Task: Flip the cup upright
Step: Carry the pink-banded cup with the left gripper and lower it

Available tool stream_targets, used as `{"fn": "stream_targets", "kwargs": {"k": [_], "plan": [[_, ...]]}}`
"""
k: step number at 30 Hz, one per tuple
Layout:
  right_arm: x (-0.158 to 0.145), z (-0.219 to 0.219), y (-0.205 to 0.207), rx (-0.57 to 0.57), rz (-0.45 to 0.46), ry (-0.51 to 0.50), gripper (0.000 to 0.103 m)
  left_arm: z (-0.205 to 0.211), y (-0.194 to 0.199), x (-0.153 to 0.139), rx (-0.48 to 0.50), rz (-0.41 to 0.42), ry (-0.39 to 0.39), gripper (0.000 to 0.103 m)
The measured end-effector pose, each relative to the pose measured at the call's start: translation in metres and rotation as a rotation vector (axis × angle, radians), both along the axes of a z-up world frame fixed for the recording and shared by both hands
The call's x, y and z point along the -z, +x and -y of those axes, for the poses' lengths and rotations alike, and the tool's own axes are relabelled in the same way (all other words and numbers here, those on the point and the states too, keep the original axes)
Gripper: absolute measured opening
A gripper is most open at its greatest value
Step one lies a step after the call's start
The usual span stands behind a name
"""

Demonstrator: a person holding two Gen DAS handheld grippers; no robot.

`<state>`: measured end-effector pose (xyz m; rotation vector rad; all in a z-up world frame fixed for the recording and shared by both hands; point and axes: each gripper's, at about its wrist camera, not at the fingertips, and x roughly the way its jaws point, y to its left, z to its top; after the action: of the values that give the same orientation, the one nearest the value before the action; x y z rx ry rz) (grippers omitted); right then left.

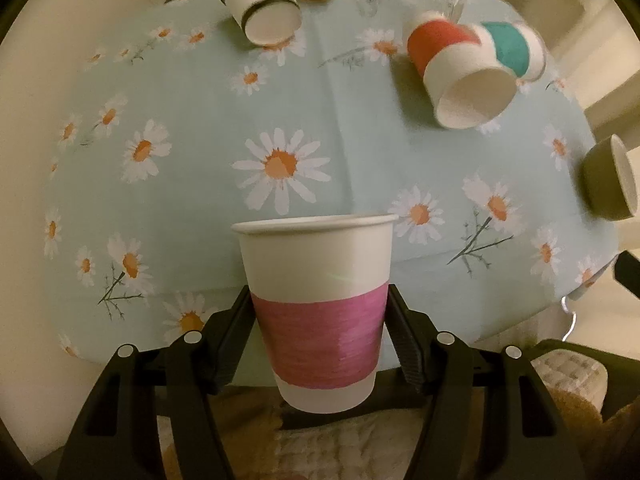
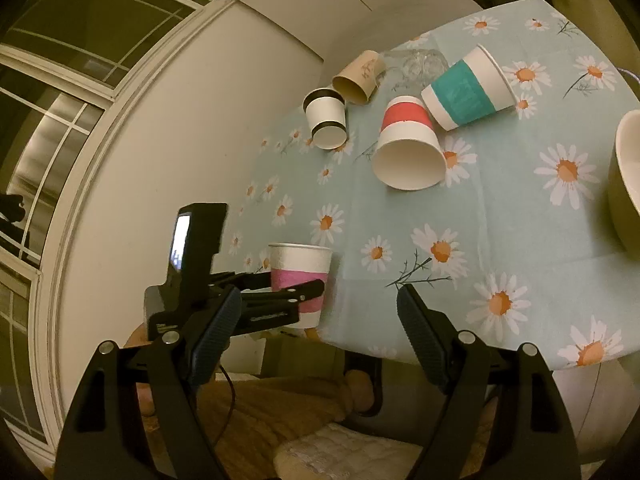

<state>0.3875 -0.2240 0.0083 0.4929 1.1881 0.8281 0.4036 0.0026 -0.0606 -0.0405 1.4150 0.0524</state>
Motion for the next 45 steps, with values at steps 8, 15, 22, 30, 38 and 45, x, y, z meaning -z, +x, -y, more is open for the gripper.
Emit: {"fn": "stream_targets", "kwargs": {"k": [8,15,22,30,38,45], "plan": [[0.002,0.000,0.000,-0.002,0.003,0.028,0.080,0.000,-0.029,-0.033,0.005,0.255,-0.022,0.062],[0.000,-0.007,-0.002,-0.020,0.025,0.033,0.080,-0.005,-0.062,-0.042,-0.020,0.497,-0.042,0.062],[0.009,-0.018,-0.002,-0.034,0.009,-0.015,0.080,-0.003,-0.088,-0.029,-0.030,0.752,0.022,0.062],[0.016,-0.021,0.001,-0.025,0.004,-0.037,0.080,0.017,-0.111,0.001,-0.031,1.035,0.119,0.062],[0.027,-0.023,0.005,-0.013,-0.017,-0.072,0.080,0.021,-0.113,0.020,-0.068,1.174,0.112,0.062],[0.034,-0.029,0.004,-0.020,-0.024,-0.094,0.080,0.024,-0.114,0.041,-0.117,1.181,0.164,0.063]]}}
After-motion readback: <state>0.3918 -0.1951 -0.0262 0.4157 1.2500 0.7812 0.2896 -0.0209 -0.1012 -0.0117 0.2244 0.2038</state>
